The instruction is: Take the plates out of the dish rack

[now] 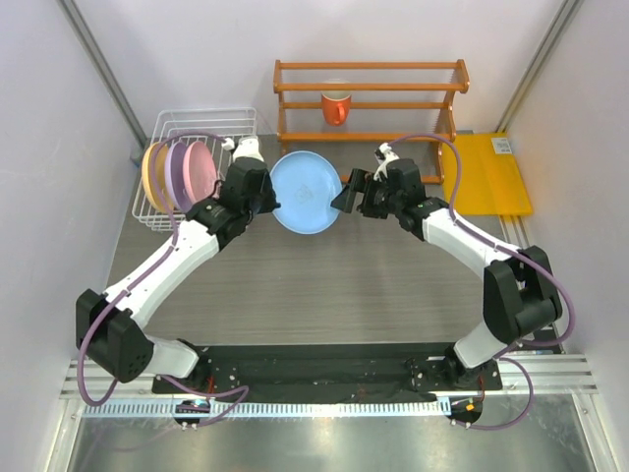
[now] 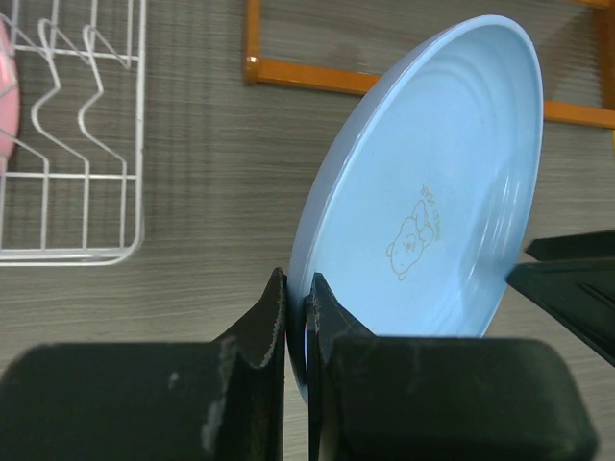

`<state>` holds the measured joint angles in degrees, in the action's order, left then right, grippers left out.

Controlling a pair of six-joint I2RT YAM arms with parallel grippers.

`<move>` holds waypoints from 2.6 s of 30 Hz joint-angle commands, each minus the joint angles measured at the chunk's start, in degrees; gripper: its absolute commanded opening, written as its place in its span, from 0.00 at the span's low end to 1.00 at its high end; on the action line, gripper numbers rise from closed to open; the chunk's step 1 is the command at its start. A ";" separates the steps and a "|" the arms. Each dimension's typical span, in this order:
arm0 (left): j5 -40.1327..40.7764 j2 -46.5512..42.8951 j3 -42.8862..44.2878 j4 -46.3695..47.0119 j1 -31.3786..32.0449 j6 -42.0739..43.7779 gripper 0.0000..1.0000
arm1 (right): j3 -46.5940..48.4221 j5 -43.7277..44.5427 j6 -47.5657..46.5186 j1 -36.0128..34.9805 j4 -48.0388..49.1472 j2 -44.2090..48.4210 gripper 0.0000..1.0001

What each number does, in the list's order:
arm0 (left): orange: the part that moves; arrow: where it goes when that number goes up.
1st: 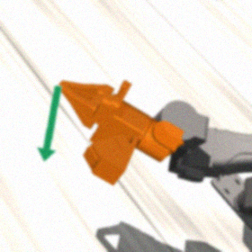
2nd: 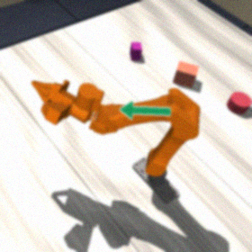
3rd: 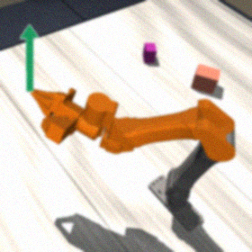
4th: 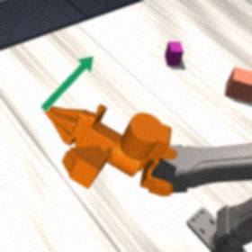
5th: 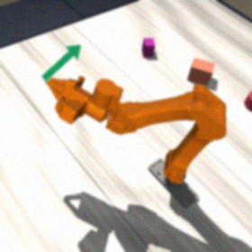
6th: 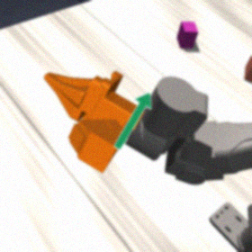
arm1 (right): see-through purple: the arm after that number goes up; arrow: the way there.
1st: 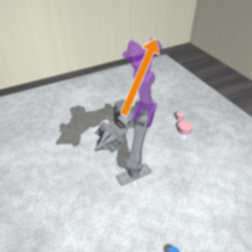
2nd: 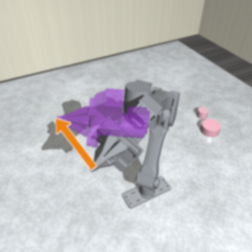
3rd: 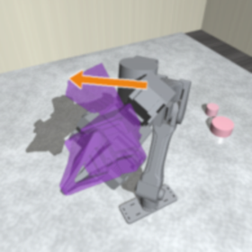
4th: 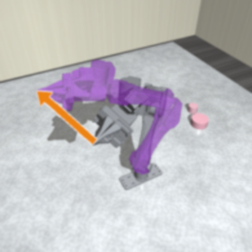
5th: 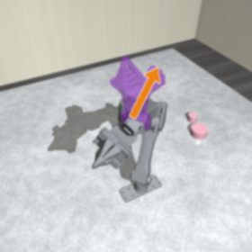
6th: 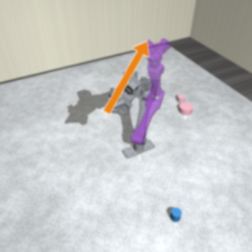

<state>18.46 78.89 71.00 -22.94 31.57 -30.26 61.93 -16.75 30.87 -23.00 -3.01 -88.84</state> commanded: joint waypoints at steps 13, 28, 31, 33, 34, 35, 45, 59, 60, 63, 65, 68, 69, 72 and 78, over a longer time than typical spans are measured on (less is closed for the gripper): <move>-2.21 -1.64 -3.15 7.73 2.35 -3.05 0.12 | 2.14 -2.77 1.91 -0.73 6.61 -4.33 0.01; 28.55 -3.40 -5.26 5.96 1.83 11.35 1.00 | -2.17 10.69 -4.85 4.28 -14.65 -0.53 0.01; 30.15 -2.69 -5.35 6.85 -0.54 12.94 0.95 | -2.34 10.25 -5.47 4.55 -15.71 -3.43 0.01; 30.41 -1.82 -5.43 7.20 -3.09 12.95 0.95 | -2.43 9.99 -5.56 4.63 -15.72 -4.32 0.01; 29.97 -1.64 -5.52 7.64 -4.05 13.03 0.95 | -2.34 10.16 -5.65 4.64 -15.72 -4.85 0.01; 29.88 -1.03 -5.61 8.17 -5.80 13.12 0.95 | -2.17 10.42 -5.82 4.64 -15.72 -5.72 0.01; 33.13 6.87 -2.98 13.61 -13.55 18.74 0.96 | -2.17 13.76 -6.44 4.81 -15.98 -8.11 0.38; 35.42 18.40 4.23 19.95 -18.39 25.25 0.79 | -2.17 19.83 -8.55 5.69 -18.53 -2.83 0.53; 35.51 18.84 5.02 20.04 -18.48 25.51 0.72 | -2.17 20.00 -8.64 5.78 -18.61 -2.75 0.53; 35.68 20.51 6.16 20.21 -18.56 26.22 0.53 | -1.99 20.09 -8.81 6.13 -18.97 -2.92 0.53; 36.38 21.30 6.60 20.13 -18.74 26.48 0.45 | -1.99 20.09 -8.81 6.39 -18.97 -2.92 0.53; 36.56 21.39 6.61 20.13 -19.18 26.39 0.45 | -1.99 20.09 -8.90 6.57 -19.14 -2.83 0.53; 36.56 21.56 6.43 19.95 -19.35 26.31 0.46 | -1.99 20.09 -8.90 6.57 -19.32 -2.75 0.53; 36.47 21.92 6.43 19.52 -19.79 25.87 0.45 | -2.17 20.18 -9.08 6.74 -19.32 -2.39 0.53; 35.95 22.44 6.43 18.98 -20.41 24.90 0.26 | -2.43 20.27 -9.43 7.10 -19.58 -2.13 0.53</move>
<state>52.99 100.84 75.61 -5.80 11.75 -4.27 59.37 2.52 22.57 -16.32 -22.39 -93.62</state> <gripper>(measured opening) 0.317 0.526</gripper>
